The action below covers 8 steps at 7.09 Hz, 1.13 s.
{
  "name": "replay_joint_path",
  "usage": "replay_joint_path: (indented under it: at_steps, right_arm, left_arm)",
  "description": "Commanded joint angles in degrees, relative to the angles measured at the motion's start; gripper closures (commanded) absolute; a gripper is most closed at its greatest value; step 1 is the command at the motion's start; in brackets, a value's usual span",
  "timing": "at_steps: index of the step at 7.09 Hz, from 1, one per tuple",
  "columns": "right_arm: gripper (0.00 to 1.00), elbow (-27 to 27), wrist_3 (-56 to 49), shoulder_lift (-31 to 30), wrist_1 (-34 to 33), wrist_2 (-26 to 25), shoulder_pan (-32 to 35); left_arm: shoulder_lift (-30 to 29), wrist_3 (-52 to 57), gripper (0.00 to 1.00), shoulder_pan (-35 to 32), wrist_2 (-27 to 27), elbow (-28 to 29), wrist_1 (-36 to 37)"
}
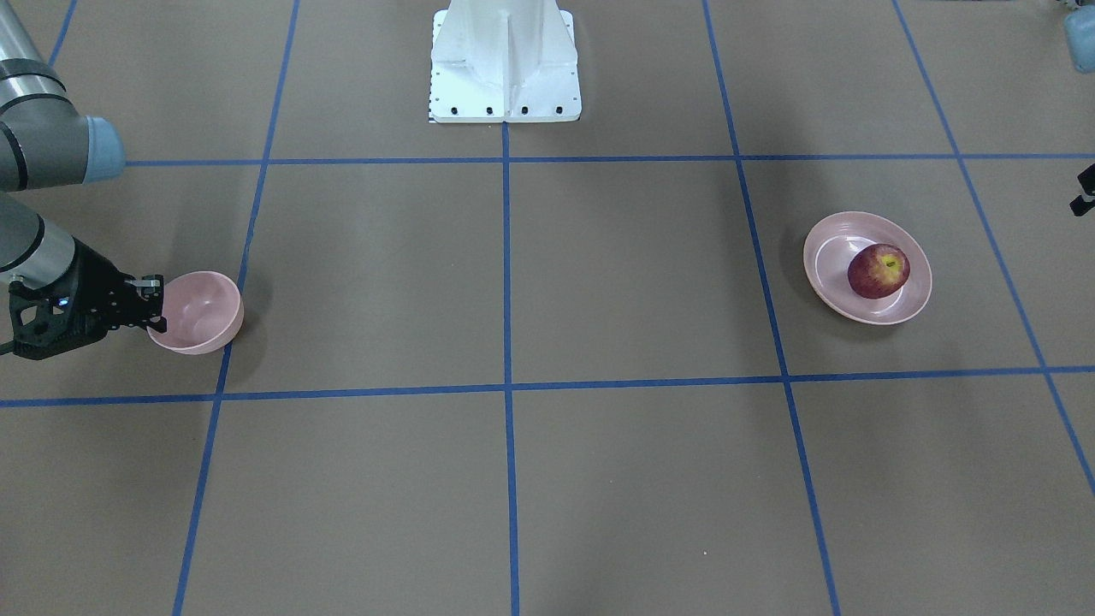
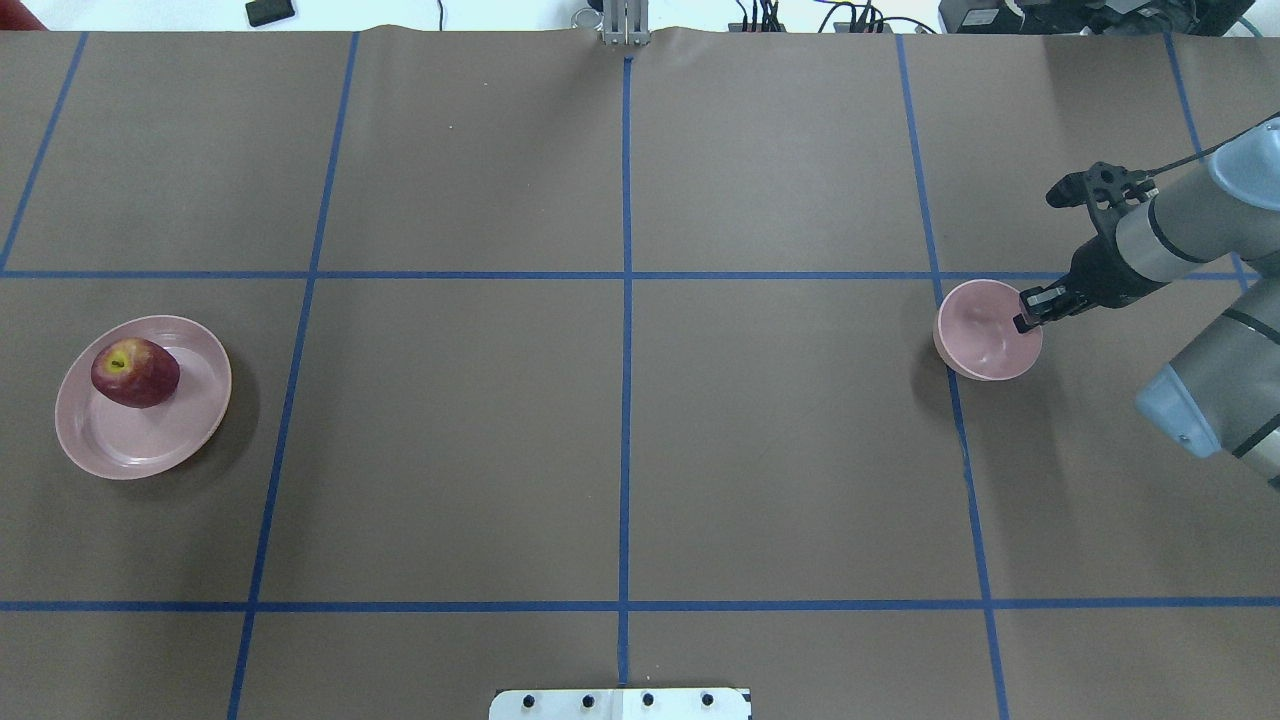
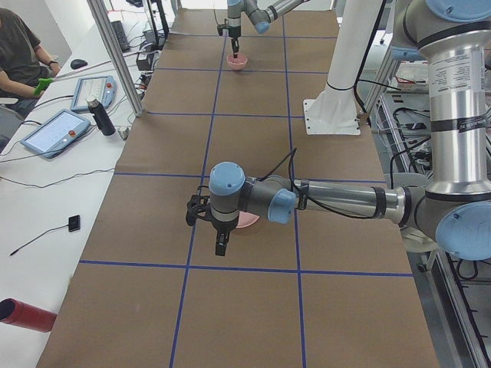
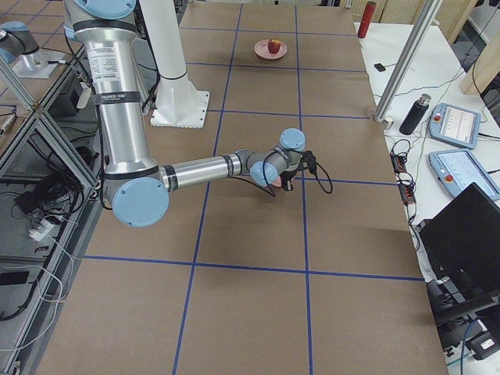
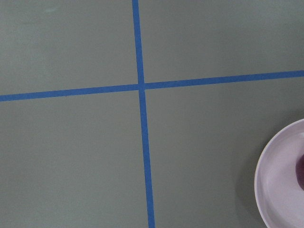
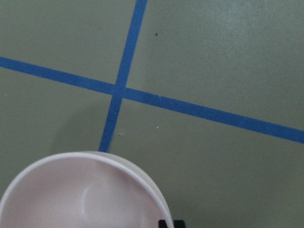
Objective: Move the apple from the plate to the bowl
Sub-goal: 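Slide the pink bowl to center with right gripper while left reaches the apple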
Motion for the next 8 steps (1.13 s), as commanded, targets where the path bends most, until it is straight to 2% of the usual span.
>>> replay_joint_path:
  at_steps: [1, 2, 3, 4, 5, 6, 7, 8]
  right_arm:
    - [1.00, 1.7, 10.9, 6.7, -3.1, 0.1, -0.8]
    - [1.00, 1.7, 15.4, 11.7, -5.8, -0.3, -2.7]
    - [1.00, 1.5, 21.1, 15.2, -6.4, -2.1, -6.2]
    - [1.00, 1.2, 28.2, 19.5, -6.9, -6.3, -9.8]
    - [1.00, 0.3, 34.1, 23.9, -9.4, -10.2, -13.7]
    - [1.00, -2.3, 36.4, 29.5, -13.0, -12.7, -15.5]
    - [1.00, -5.9, 37.7, 33.5, -13.7, -12.8, -16.1]
    - [1.00, -7.9, 42.1, 34.3, -13.4, -12.8, -16.1]
  left_arm:
    - [0.0, -1.9, 0.02, 0.0, -1.7, -0.2, -0.4]
    - [-0.3, -7.8, 0.02, 0.7, -3.4, -0.7, -0.5]
    - [-0.9, -11.8, 0.02, 7.5, -3.3, -1.2, -3.3]
    - [-0.6, -16.4, 0.02, 9.1, -0.1, -1.2, -7.5]
    - [-0.9, -22.0, 0.02, 14.5, 0.4, -1.3, -10.0]
    - [-1.0, -26.3, 0.02, 16.8, 2.5, -1.3, -12.8]
    - [-1.1, -29.8, 0.02, 18.5, 2.5, -1.4, -13.8]
    - [-1.8, -30.9, 0.02, 19.2, 2.7, -1.4, -14.1]
